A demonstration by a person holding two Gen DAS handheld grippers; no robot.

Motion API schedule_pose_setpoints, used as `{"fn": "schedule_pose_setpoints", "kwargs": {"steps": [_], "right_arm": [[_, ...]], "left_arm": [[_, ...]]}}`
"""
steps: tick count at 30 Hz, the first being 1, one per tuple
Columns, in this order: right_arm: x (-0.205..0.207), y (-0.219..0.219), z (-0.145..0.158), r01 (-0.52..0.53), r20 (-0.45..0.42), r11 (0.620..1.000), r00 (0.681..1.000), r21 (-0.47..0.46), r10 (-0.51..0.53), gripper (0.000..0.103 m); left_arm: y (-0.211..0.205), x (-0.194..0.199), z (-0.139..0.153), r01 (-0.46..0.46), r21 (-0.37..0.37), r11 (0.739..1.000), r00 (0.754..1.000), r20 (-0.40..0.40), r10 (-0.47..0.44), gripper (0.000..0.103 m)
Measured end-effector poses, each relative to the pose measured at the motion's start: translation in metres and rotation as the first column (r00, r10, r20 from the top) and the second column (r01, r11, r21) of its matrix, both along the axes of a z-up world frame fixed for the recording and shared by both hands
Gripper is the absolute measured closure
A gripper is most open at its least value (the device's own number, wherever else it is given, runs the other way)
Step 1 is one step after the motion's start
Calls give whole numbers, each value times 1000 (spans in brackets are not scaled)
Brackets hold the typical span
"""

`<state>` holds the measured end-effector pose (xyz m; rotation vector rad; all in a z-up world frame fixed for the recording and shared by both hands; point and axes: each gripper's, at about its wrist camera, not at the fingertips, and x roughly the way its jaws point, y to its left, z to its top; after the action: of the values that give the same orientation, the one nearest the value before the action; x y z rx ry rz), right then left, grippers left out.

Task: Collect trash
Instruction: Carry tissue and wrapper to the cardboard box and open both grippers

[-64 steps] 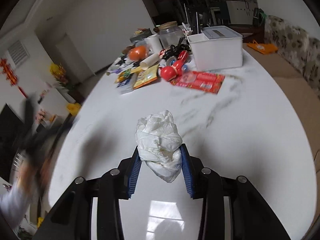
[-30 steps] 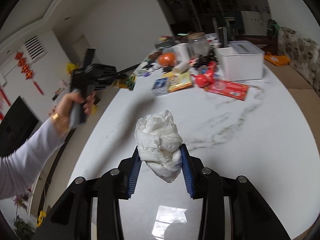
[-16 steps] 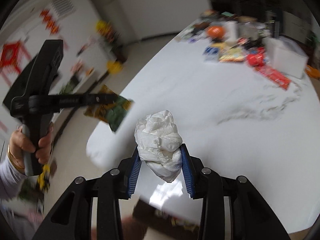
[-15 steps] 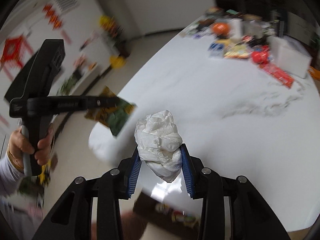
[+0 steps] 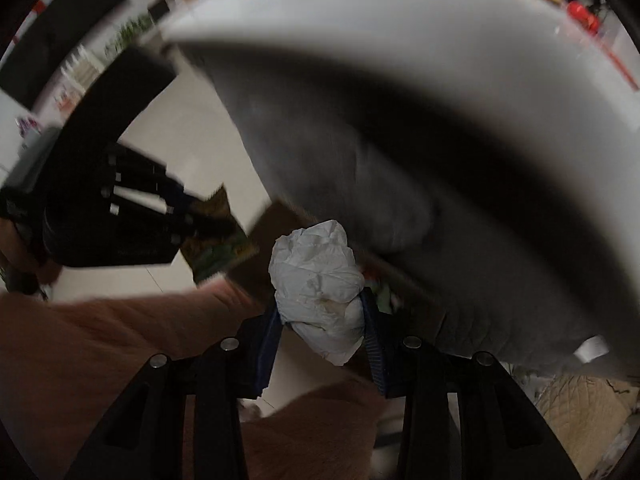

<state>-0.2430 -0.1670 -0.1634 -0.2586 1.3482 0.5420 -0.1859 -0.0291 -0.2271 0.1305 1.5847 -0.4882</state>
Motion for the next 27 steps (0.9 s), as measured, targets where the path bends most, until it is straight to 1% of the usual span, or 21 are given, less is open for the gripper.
{"fn": "schedule_pose_setpoints", "kwargs": {"steps": [1, 2, 3, 4, 5, 6, 7, 8, 10, 11, 13, 15, 17, 19, 20, 21, 22, 24, 25, 26, 27], "right_arm": [[-2, 1, -18, -4, -5, 1000, 1000, -24, 4, 65], [-3, 1, -39, -3, -24, 999, 1000, -42, 2, 64], [-2, 1, -55, 3, -40, 998, 999, -57, -5, 60], [-2, 0, -78, 14, -46, 995, 999, -100, -18, 43], [0, -1, -99, 27, -51, 988, 998, -153, -35, 31], [2, -5, -116, 46, -56, 982, 997, -182, -57, 25], [4, -9, -127, 60, -71, 978, 995, -200, -76, 28], [7, -13, -139, 77, -96, 973, 990, -217, -100, 28], [11, -22, -151, 118, -120, 966, 982, -231, -148, 28], [11, -23, -153, 127, -127, 965, 979, -228, -159, 28], [9, -24, -151, 129, -130, 964, 978, -232, -163, 28], [11, -27, -145, 123, -122, 967, 981, -224, -153, 27], [12, -27, -135, 122, -127, 971, 980, -206, -151, 27], [14, -27, -108, 125, -128, 980, 981, -153, -145, 27], [15, -22, -98, 124, -128, 984, 982, -128, -141, 27], [16, -22, -74, 119, -125, 990, 984, -81, -129, 27], [19, -19, -60, 114, -124, 992, 985, -48, -119, 27], [25, -18, -2, 97, -97, 994, 991, 57, -91, 27], [28, -17, 20, 98, -81, 990, 993, 97, -90, 27], [36, -19, 51, 104, -52, 983, 994, 154, -98, 27], [47, -23, 81, 120, -11, 971, 993, 207, -120, 22]], "left_arm": [[-1, 0, -21, -12, 10, 1000, 1000, -17, 12, 86], [-4, 2, -51, -25, 27, 999, 999, -45, 26, 86], [-7, 4, -70, -34, 51, 998, 997, -64, 37, 80], [-8, 4, -96, -45, 93, 995, 995, -87, 54, 71], [-6, 2, -115, -54, 115, 992, 991, -116, 67, 49], [-3, -1, -141, -77, 141, 987, 979, -175, 101, 44], [1, -1, -158, -100, 162, 982, 965, -224, 135, 43], [5, 0, -177, -117, 212, 970, 945, -276, 174, 41], [10, -5, -195, -105, 271, 957, 929, -318, 192, 38], [11, -6, -198, -103, 274, 956, 925, -328, 194, 38], [14, -8, -195, -83, 262, 962, 931, -323, 168, 38], [14, -10, -186, -47, 244, 969, 943, -310, 124, 36], [14, -12, -173, -38, 211, 977, 945, -309, 104, 36], [16, -14, -145, -28, 164, 986, 957, -281, 74, 36], [18, -15, -125, -20, 126, 992, 965, -256, 52, 36], [17, -15, -108, -9, 99, 995, 972, -234, 32, 36], [17, -15, -81, 10, 62, 998, 981, -193, 3, 36], [21, -15, -28, 27, -12, 1000, 993, -115, -28, 36], [24, -13, 2, 28, -52, 998, 997, -66, -31, 36], [26, -11, 24, 24, -81, 996, 999, -25, -27, 30], [30, -7, 57, 16, -108, 994, 999, 47, -11, 23]]}}
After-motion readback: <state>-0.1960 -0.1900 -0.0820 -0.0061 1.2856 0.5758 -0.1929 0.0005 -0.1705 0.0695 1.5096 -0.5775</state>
